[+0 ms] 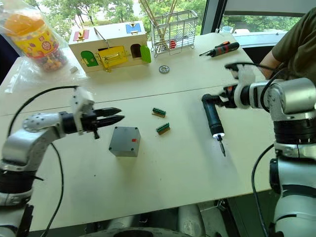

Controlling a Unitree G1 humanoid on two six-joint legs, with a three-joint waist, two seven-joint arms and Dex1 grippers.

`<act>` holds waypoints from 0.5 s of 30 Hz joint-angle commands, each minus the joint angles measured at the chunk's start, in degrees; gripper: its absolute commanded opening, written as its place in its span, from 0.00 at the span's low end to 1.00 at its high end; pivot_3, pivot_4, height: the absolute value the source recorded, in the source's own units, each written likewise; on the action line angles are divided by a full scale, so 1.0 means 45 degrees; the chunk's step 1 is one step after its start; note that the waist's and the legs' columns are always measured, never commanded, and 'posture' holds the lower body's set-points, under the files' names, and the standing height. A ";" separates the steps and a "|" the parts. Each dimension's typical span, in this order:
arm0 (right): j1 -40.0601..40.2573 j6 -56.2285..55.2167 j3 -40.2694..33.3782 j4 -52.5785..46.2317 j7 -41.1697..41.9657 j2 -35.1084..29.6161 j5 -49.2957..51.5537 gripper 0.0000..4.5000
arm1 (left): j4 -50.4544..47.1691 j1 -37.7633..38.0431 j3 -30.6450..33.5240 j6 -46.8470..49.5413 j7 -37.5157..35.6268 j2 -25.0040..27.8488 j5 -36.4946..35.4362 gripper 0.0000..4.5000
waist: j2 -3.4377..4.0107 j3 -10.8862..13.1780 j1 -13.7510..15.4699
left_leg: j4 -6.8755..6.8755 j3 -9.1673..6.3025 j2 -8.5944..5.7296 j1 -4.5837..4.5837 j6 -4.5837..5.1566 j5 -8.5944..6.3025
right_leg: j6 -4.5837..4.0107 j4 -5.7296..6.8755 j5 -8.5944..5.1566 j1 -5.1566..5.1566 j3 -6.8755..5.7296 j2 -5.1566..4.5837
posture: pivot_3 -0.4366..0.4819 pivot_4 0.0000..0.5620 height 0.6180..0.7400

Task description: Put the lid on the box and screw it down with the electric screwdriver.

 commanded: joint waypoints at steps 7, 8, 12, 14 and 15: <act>0.9064 -0.2024 -0.3018 -0.8631 0.2489 0.0418 0.3827 0.92 | -0.1167 0.6591 0.3505 0.1673 -0.1825 0.2411 -0.1282 0.30 | -0.0012 -0.0003 0.0253 | 0.0009 -0.0006 -0.0018 0.0033 0.0020 -0.0012 | -0.0001 -0.0050 -0.0001 0.0087 -0.0011 -0.0016 | 0.48 0.27 1.00; 0.9554 -0.2214 -0.2976 -0.8811 0.2179 0.0816 0.4005 0.92 | -0.1348 0.7223 0.3772 0.1736 -0.1863 0.2401 -0.1415 0.30 | -0.0012 -0.0002 0.0245 | 0.0013 0.0016 -0.0020 0.0047 0.0032 -0.0019 | -0.0003 -0.0043 0.0000 0.0094 0.0010 -0.0018 | 0.48 0.27 1.00; 1.1161 -0.3580 -0.1728 -0.9038 0.1459 0.1603 0.2897 0.92 | -0.1986 0.8748 0.4164 0.1912 -0.1709 0.2006 -0.1801 0.30 | -0.0020 0.0004 0.0409 | 0.0005 0.0010 0.0011 0.0238 0.0087 -0.0052 | -0.0104 -0.0074 0.0011 0.0293 0.0017 -0.0014 | 0.48 0.27 1.00; 1.2001 -0.4656 -0.0791 -0.8962 0.1417 0.1458 0.1793 0.92 | -0.2393 0.9022 0.4168 0.2059 -0.1443 0.1732 -0.2032 0.30 | -0.0011 -0.0007 0.0552 | -0.0022 -0.0026 0.0012 0.0264 0.0088 -0.0055 | -0.0122 -0.0152 -0.0002 0.0306 -0.0022 -0.0015 | 0.48 0.27 1.00; 1.2222 -0.4923 -0.0548 -0.8866 0.1281 0.1534 0.1579 0.92 | -0.2543 0.9027 0.4171 0.2213 -0.1317 0.1635 -0.2207 0.30 | -0.0013 -0.0007 0.0610 | -0.0035 -0.0034 0.0013 0.0267 0.0098 -0.0061 | -0.0119 -0.0192 0.0000 0.0316 -0.0032 -0.0009 | 0.48 0.27 1.00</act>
